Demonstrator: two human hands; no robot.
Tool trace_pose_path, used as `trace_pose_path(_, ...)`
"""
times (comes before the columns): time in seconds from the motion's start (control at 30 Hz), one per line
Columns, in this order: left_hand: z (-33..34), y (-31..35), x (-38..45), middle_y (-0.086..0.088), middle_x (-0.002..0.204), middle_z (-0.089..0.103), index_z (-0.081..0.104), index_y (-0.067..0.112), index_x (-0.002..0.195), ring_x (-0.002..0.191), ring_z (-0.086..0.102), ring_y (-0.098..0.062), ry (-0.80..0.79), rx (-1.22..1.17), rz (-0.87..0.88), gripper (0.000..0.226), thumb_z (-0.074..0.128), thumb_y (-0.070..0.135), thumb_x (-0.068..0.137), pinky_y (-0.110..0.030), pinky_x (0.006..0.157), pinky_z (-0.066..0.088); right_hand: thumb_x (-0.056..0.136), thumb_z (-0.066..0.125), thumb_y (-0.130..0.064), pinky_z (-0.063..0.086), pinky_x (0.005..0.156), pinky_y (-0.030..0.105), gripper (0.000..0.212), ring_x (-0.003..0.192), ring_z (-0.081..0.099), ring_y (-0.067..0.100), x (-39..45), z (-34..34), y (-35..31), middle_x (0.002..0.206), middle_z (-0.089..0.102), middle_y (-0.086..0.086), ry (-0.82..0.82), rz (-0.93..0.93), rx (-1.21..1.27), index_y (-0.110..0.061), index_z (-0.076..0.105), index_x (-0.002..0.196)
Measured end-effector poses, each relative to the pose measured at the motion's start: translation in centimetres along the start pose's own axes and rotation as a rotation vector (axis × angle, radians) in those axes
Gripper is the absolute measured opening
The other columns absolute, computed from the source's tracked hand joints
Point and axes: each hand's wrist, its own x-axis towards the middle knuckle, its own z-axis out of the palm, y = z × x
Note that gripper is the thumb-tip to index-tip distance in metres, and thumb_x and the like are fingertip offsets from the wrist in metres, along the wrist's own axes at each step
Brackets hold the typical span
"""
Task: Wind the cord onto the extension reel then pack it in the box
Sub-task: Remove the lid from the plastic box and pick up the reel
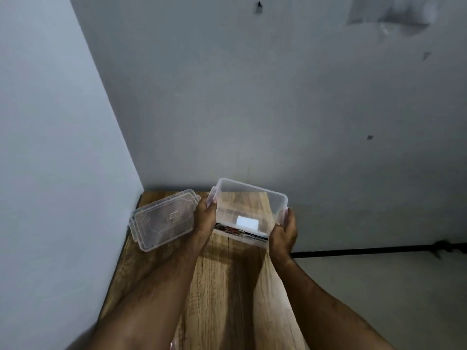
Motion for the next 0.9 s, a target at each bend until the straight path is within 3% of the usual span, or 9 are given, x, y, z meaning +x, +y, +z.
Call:
trace_pose_path(0.23, -1.1, -0.7, -5.8, -0.006, 0.120, 0.066, 0.057, 0.016, 0.134, 0.103, 0.064, -0.021, 0.038, -0.001, 0.035, 0.033, 0.046, 0.030, 0.106, -0.021, 0.067, 0.055, 0.098, 0.048, 0.001, 0.058, 0.091, 0.054, 0.047, 0.126, 0.058, 0.030, -3.4, -3.4, -1.5, 0.137, 0.058, 0.009, -0.061, -0.026, -0.031, -0.017, 0.052, 0.141)
trace_pose_path(0.37, -1.6, -1.9, -10.1, -0.006, 0.121, 0.065, 0.055, 0.014, 0.136, 0.106, 0.064, -0.023, 0.080, 0.006, 0.045, 0.034, 0.047, 0.026, 0.106, -0.029, 0.077, 0.057, 0.098, 0.048, 0.003, 0.055, 0.097, 0.050, 0.054, 0.131, 0.053, 0.024, -6.1, -6.0, -1.6, 0.141, 0.054, 0.000, -0.073, -0.020, -0.045, -0.021, 0.047, 0.147)
trace_pose_path(0.47, -2.1, -3.0, -13.1, -0.007, 0.121, 0.066, 0.056, 0.012, 0.135, 0.108, 0.065, -0.025, 0.101, 0.010, 0.039, 0.034, 0.048, 0.025, 0.105, -0.033, 0.080, 0.055, 0.097, 0.045, 0.006, 0.052, 0.102, 0.048, 0.057, 0.134, 0.050, 0.024, -8.0, -8.1, -1.5, 0.144, 0.053, 0.004, -0.104, -0.022, -0.037, -0.017, 0.045, 0.149)
trace_pose_path(0.57, -2.5, -4.0, -15.9, -0.008, 0.118, 0.069, 0.057, 0.011, 0.135, 0.095, 0.067, -0.016, 0.106, 0.022, 0.036, 0.035, 0.048, 0.027, 0.105, -0.027, 0.071, 0.056, 0.097, 0.045, 0.007, 0.049, 0.105, 0.049, 0.058, 0.138, 0.047, 0.026, -9.5, -9.8, -1.2, 0.150, 0.048, 0.009, -0.129, 0.000, -0.039, -0.014, 0.042, 0.151)
trace_pose_path(0.63, -2.9, -4.6, -17.9, -0.008, 0.118, 0.068, 0.056, 0.012, 0.136, 0.083, 0.061, -0.002, 0.126, 0.058, 0.023, 0.035, 0.047, 0.027, 0.105, -0.013, 0.058, 0.047, 0.097, 0.044, 0.008, 0.046, 0.109, 0.049, 0.060, 0.140, 0.044, 0.026, -10.7, -11.0, -0.7, 0.153, 0.046, 0.010, -0.148, 0.012, -0.045, -0.013, 0.040, 0.153)
trace_pose_path(0.73, -3.5, -5.4, -21.2, -0.005, 0.119, 0.066, 0.054, 0.012, 0.138, 0.076, 0.053, 0.003, 0.156, 0.146, 0.012, 0.038, 0.045, 0.029, 0.106, -0.006, 0.048, 0.042, 0.095, 0.040, 0.012, 0.042, 0.112, 0.043, 0.061, 0.142, 0.042, 0.025, -12.2, -12.5, 0.0, 0.153, 0.045, 0.010, -0.158, 0.009, -0.049, -0.010, 0.040, 0.152)
trace_pose_path(0.8, -3.8, -5.8, -23.1, -0.009, 0.126, 0.064, 0.054, 0.009, 0.139, 0.083, 0.058, -0.003, 0.193, 0.212, 0.024, 0.039, 0.046, 0.028, 0.106, 0.001, 0.053, 0.039, 0.094, 0.041, 0.013, 0.041, 0.113, 0.043, 0.061, 0.141, 0.043, 0.025, -13.0, -13.3, 0.5, 0.152, 0.046, 0.010, -0.157, 0.011, -0.066, -0.010, 0.042, 0.151)
trace_pose_path(0.9, -3.7, -6.6, -25.6, -0.015, 0.136, 0.059, 0.051, 0.004, 0.141, 0.117, 0.059, -0.026, 0.221, 0.211, 0.002, 0.041, 0.047, 0.023, 0.106, 0.002, 0.055, 0.039, 0.092, 0.043, 0.014, 0.042, 0.113, 0.048, 0.062, 0.140, 0.045, 0.025, -13.9, -14.4, 1.4, 0.150, 0.049, 0.010, -0.155, 0.022, -0.090, -0.010, 0.044, 0.150)
